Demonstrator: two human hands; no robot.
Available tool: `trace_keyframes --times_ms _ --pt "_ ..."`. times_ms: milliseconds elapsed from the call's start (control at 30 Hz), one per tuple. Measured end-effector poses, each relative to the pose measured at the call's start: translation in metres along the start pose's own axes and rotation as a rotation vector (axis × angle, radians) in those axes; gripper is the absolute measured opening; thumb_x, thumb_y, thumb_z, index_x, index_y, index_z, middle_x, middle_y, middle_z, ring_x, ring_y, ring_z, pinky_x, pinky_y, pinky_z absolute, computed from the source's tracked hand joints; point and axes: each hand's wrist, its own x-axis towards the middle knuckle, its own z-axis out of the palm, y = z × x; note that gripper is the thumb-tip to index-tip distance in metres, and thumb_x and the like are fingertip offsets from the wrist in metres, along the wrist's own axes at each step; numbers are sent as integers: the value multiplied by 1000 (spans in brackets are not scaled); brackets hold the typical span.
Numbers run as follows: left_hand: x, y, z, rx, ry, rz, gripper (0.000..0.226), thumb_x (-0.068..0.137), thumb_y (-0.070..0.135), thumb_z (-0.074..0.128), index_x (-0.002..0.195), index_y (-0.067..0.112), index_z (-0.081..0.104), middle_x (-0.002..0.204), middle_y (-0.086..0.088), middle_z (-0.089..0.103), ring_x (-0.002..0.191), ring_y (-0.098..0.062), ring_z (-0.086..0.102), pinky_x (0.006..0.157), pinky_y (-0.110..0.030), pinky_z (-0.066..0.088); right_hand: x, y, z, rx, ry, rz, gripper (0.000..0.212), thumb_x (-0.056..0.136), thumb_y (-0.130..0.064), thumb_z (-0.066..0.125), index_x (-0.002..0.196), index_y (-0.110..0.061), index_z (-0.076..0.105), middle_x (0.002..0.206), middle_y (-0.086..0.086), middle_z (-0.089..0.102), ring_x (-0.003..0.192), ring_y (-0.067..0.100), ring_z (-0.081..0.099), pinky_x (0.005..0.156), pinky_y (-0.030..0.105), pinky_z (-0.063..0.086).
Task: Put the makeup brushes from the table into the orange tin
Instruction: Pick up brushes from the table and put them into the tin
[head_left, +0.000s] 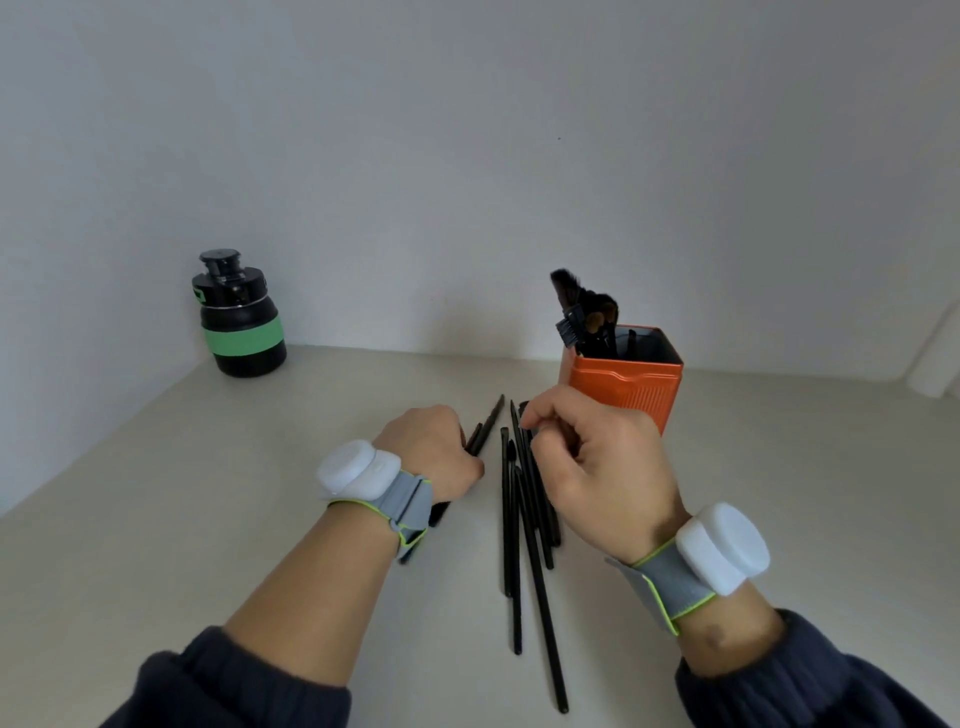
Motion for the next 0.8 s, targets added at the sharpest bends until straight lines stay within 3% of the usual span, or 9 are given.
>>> trace_keyframes --times_ms 67,133,233,333,433,533,600,700,800 --pt "0 -1 -5 19 -27 -38 19 74 31 65 80 13 65 73 -3 64 57 -20 61 63 -27 54 -1 1 2 -11 -77 12 20 84 -18 51 87 -21 71 55 -6 61 49 10 54 50 36 49" --pt "1 -2 -9 31 -51 -67 22 71 32 66 64 14 56 62 -2 58 54 -22 61 58 -25 53 -2 1 5 -27 -164 17 18 88 -13 55 90 -21 72 56 -7 61 51 10 55 52 34 50" --pt "-2 -2 -14 14 -75 -87 26 68 32 69 58 13 54 57 -3 57 55 -24 65 58 -27 55 -3 3 12 -62 -277 42 18 90 -14 57 93 -24 72 52 -13 55 48 4 50 52 25 41" --pt "-5 -1 -15 -44 -102 -98 30 67 30 72 54 12 52 47 -1 53 40 -20 62 43 -19 47 -5 3 17 -61 -346 93 18 92 -16 57 95 -26 72 49 -17 49 46 1 49 50 18 35" --pt "-6 0 -15 -124 -153 -108 31 69 25 71 53 12 48 38 2 46 29 -16 58 33 -13 35 -5 4 18 -47 -388 144 18 94 -17 56 97 -26 72 49 -16 50 49 -3 52 49 13 31" --pt "-7 -1 -17 -196 -187 -110 32 71 22 70 53 13 44 31 6 38 31 -16 61 30 -12 31 -4 4 19 -52 -415 168 19 95 -18 55 99 -25 73 51 -16 51 49 -2 52 49 12 32" --pt "-7 -1 -19 -258 -204 -111 27 72 22 69 57 11 49 33 5 42 33 -16 62 33 -14 37 -4 5 20 -42 -406 199 19 95 -19 55 100 -24 73 53 -17 53 49 -2 52 50 11 32" --pt "-8 1 -22 -400 -206 -80 12 73 18 67 71 6 66 35 4 51 35 -17 62 50 -23 52 -3 6 20 -31 -372 246 21 97 -20 54 105 -22 73 60 -13 61 55 1 54 56 18 40" --pt "-11 5 -25 -604 -250 -21 7 77 10 67 79 5 71 47 -3 55 39 -17 59 49 -24 54 -3 5 19 -22 -328 269 24 99 -24 52 88 -17 73 63 -3 66 62 14 62 61 33 52"
